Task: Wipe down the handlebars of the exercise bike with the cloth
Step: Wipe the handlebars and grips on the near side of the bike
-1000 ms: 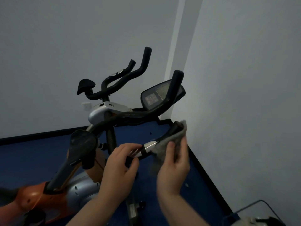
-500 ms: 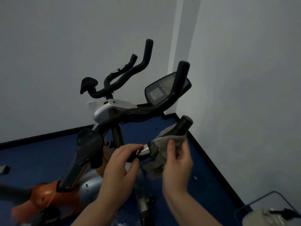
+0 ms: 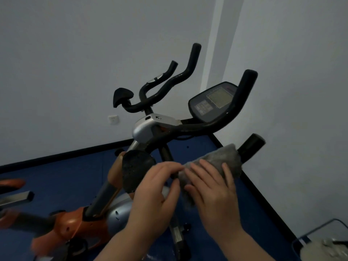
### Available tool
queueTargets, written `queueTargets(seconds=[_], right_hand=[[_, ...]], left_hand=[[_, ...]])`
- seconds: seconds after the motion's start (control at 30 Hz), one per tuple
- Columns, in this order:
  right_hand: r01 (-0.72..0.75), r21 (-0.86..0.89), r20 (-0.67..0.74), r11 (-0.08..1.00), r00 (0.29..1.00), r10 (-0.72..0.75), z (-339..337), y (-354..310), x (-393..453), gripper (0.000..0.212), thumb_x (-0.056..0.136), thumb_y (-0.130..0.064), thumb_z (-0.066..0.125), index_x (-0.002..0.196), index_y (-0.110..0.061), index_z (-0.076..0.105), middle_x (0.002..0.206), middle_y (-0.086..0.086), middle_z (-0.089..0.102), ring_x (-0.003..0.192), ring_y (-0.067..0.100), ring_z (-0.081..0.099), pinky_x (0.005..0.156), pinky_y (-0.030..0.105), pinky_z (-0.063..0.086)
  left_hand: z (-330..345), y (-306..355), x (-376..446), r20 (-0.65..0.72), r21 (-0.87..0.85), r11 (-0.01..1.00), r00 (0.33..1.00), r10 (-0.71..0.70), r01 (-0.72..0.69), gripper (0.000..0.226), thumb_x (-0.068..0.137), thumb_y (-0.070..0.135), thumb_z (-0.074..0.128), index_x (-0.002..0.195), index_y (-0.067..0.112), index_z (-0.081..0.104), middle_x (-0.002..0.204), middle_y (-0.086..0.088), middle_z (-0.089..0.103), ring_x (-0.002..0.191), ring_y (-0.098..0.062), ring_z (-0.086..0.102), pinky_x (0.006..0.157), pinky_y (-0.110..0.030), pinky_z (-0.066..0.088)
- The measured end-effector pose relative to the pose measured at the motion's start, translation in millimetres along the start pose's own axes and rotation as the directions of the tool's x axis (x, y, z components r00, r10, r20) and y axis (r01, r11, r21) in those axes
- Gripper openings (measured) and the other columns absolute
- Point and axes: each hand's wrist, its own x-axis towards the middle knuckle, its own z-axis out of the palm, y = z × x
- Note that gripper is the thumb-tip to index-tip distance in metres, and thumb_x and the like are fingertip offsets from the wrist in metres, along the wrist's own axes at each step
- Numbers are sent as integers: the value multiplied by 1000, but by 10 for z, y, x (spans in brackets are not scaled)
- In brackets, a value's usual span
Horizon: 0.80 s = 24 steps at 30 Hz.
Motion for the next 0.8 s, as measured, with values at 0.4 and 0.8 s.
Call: queueTargets(seconds=[0.4,0.8], right_hand=[[-14,-317,462,948,871,168,264,-456,574,58,99,-42,37,144,-6,35,111,3,68,87,20,65,79,33,45],[-279,-165,549,946,771,324,548,-324,981,37,98,-43,35,120,-17,50,104,13,67,95,34,61,66,34,34]], left_hand=[[-380,-718,178,-64,161,957,970,-233,240,54,93,51,29,137,24,44,141,6,44,132,-7,34,112,-32,25],[-240,-821,154,-163,47,973,963,-214,224,44,92,41,33,130,25,48,129,10,49,121,-6,42,103,-28,32]])
